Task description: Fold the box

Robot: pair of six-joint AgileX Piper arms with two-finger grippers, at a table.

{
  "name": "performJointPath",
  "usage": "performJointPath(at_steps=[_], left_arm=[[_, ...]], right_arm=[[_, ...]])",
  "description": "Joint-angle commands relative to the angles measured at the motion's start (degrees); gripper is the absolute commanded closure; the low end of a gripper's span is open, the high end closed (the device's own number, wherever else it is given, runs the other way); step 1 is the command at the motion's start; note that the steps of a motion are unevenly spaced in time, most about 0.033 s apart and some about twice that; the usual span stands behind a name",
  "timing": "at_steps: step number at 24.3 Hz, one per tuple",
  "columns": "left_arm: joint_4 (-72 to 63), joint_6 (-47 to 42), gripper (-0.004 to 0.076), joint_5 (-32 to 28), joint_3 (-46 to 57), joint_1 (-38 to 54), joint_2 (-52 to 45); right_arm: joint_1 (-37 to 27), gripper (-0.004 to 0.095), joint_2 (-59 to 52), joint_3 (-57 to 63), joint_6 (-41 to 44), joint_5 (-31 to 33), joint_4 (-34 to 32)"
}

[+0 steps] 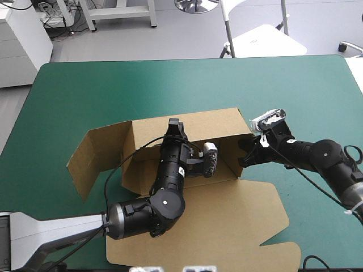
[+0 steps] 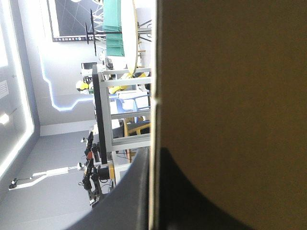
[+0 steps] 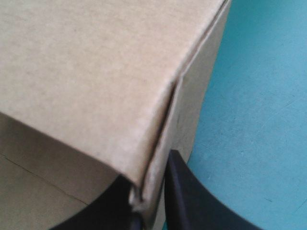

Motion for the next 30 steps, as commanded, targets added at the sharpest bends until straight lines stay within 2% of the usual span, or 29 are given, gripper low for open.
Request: performJointPath(at_steps=[1,7,11,13,14,15,16,17,20,30], left_arm=[[3.5,-0.4,0.0734,1.0,-1.4,-0.2,-2.3],[3.5,-0.8,0.0734,1.0,-1.4,-0.2,-2.3],[4.0,-0.8,0.0715,1.0,-1.4,-0.2,-2.3],[4.0,-0.8,0.065,1.0,-1.4,-0.2,-2.3],[4.0,-0.8,0.0566,0.7,-1.4,-0.2,-2.3],[4.0,-0.8,0.0523,0.3,-1.4,-0.2,-2.3],[4.5,-1.3,0.0419,-0.6,-1.4,-0.2,-2.3],[4.7,-1.5,0.0363,-1.0,-1.4,-0.2,-2.3],[6.7,-1.5,0.0258,-2.8,-1.4,-0.2,-2.3],[7.5,-1.5,0.026,-3.4,-1.4,-0.2,-2.3]], right_arm=[[0.0,0.0927,-1.6,-1.5,-1.3,3.0,5.7],[0.8,0.0927,-1.6,-1.5,-1.5,2.4,6.4],[4.7,0.0925,-0.6,-1.5,-1.3,-2.5,6.4],[5.6,0.0925,1.4,-1.5,-1.1,-3.7,6.5],[5.6,0.0925,2.7,-1.5,-1.0,-4.8,6.5],[5.6,0.0925,3.0,-1.5,-1.0,-5.4,6.7],[5.6,0.0925,3.6,-1.5,-1.0,-6.6,6.9],[5.6,0.0925,3.6,-1.5,-1.0,-7.0,6.9],[5.6,0.0925,3.6,-1.5,-1.0,-9.0,6.9],[5.6,0.0925,3.6,-1.7,1.6,-18.7,7.1]])
